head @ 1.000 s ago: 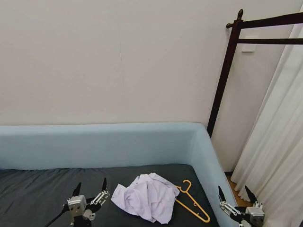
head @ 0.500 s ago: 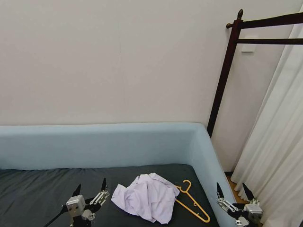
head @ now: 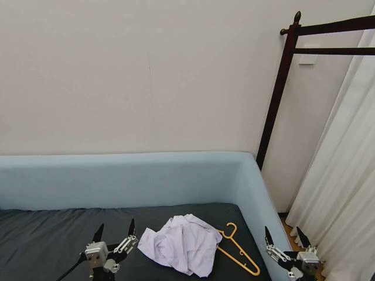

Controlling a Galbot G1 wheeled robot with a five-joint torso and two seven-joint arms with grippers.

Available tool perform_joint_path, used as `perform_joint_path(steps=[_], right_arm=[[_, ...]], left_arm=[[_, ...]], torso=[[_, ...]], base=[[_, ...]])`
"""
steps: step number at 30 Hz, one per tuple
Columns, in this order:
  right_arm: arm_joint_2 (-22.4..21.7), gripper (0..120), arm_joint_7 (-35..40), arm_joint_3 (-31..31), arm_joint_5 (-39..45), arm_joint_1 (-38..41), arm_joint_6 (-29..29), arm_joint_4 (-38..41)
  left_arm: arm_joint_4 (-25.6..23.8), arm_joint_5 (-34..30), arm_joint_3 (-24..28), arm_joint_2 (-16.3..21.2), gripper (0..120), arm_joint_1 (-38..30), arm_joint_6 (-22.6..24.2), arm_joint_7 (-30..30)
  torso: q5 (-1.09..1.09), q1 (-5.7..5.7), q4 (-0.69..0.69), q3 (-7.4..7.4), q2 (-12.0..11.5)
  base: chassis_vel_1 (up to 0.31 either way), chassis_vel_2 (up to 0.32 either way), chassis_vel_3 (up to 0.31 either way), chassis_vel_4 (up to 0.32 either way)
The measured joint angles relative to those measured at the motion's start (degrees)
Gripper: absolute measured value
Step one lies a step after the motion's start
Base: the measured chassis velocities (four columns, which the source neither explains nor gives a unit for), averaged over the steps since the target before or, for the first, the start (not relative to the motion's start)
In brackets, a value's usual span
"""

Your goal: Pick up the clothes from the sofa and hang them on the clothes hanger.

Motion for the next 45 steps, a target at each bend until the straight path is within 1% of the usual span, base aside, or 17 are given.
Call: perform_joint_path(steps=[3,16,21,24,25,26,27,29,30,33,35,36,38,39,42,43,45], right_arm=[[0.2,100,0.0,0.0,-1.3,0.2,0.1,-0.5],[0.9,100,-0.1,0.1,-2.0,-1.6,0.2,0.9],[0.1,100,-0.1,-0.6,0.7,-1.8,-0.7,1.7],[-3.9,100,2.5,-4.0,11.3,0.6,-6.9,4.2],[-3.9,100,2.5,-4.0,11.3,0.6,-6.9,4.2],[-6.3,100,5.2,-5.8,17.3,2.9,-10.6,5.1],[-7.9,100,6.7,-7.1,20.7,4.8,-13.0,5.3],[-10.7,100,8.3,-10.0,26.3,8.8,-17.0,4.4],[-10.7,100,8.3,-10.0,26.3,8.8,-17.0,4.4],[-13.0,100,11.2,-14.8,34.1,14.4,-22.8,1.1],[-13.2,100,11.5,-15.3,35.0,15.0,-23.4,0.7],[-13.6,100,13.1,-18.1,40.8,18.5,-26.4,-2.4],[-13.0,100,14.2,-22.2,47.7,25.1,-29.9,-9.2],[-13.0,100,14.2,-22.2,47.7,25.1,-29.9,-9.2],[-10.3,100,17.2,-25.2,51.7,31.6,-34.4,-17.1],[-10.3,100,17.2,-25.2,51.7,31.6,-34.4,-17.1],[-7.4,100,18.9,-26.2,52.7,35.5,-36.8,-22.7]], left_arm=[[0.6,-1.1,0.1,-0.3,100,-0.2,0.2,0.2],[0.9,0.0,0.3,0.3,100,-0.6,-0.2,0.4],[0.9,0.5,-0.2,0.6,100,-0.4,-0.7,0.5],[1.3,1.4,-1.2,1.2,100,-0.3,-1.6,0.1],[1.3,1.4,-1.2,1.2,100,-0.3,-1.6,0.1],[1.3,1.8,-1.7,1.4,100,0.0,-1.8,-0.4],[1.4,2.2,-2.2,1.6,100,0.3,-2.0,-0.7],[1.4,2.7,-3.5,1.9,100,1.1,-2.4,-1.2],[1.4,2.7,-3.5,1.9,100,1.1,-2.4,-1.2],[1.9,3.5,-5.7,2.4,100,2.4,-3.3,-1.7],[2.1,3.6,-6.0,2.5,100,2.4,-3.5,-1.7],[3.3,3.8,-7.5,2.7,100,2.7,-4.1,-1.8],[6.1,3.8,-10.0,2.9,100,2.6,-4.7,-1.8],[6.1,3.8,-10.0,2.9,100,2.6,-4.7,-1.8],[8.0,2.6,-12.0,2.8,100,2.7,-5.0,-1.8],[8.0,2.6,-12.0,2.8,100,2.7,-5.0,-1.8],[8.1,2.2,-12.9,2.4,100,3.0,-5.0,-1.8]], torso=[[0.0,0.0,0.0,0.0,0.0],[0.0,0.0,0.0,0.0,0.0],[0.0,0.0,-0.02,0.0,0.0],[0.0,0.0,-0.01,0.0,0.0],[0.0,0.0,-0.01,0.0,0.0],[-0.01,0.0,0.0,0.0,0.0],[0.0,0.0,0.01,0.0,0.0],[-0.01,0.01,0.01,0.0,0.0],[-0.01,0.01,0.01,0.0,0.0],[0.0,0.0,0.0,0.0,0.0],[0.0,0.0,0.01,0.0,0.0],[0.0,0.0,-0.01,0.0,0.0],[-0.01,0.0,0.0,0.0,0.0],[-0.01,0.0,0.0,0.0,0.0],[-0.01,0.01,0.01,0.01,0.0],[-0.01,0.01,0.01,0.01,0.0],[-0.01,0.0,0.01,0.0,0.0]], base=[[0.0,0.0,0.0,0.0],[0.0,0.0,0.0,0.0],[0.0,0.0,0.0,0.0],[0.0,0.0,0.0,0.0],[0.0,0.0,0.0,0.0],[0.0,0.0,0.0,0.0],[0.0,0.0,0.0,0.0],[0.0,0.0,0.0,0.0],[0.0,0.0,0.0,0.0],[0.0,0.0,0.0,0.0],[0.0,0.0,0.0,0.0],[0.0,0.0,0.0,0.0],[0.0,0.0,0.0,0.0],[0.0,0.0,0.0,0.0],[0.0,0.0,0.0,0.0],[0.0,0.0,0.0,0.0],[0.0,0.0,0.0,0.0]])
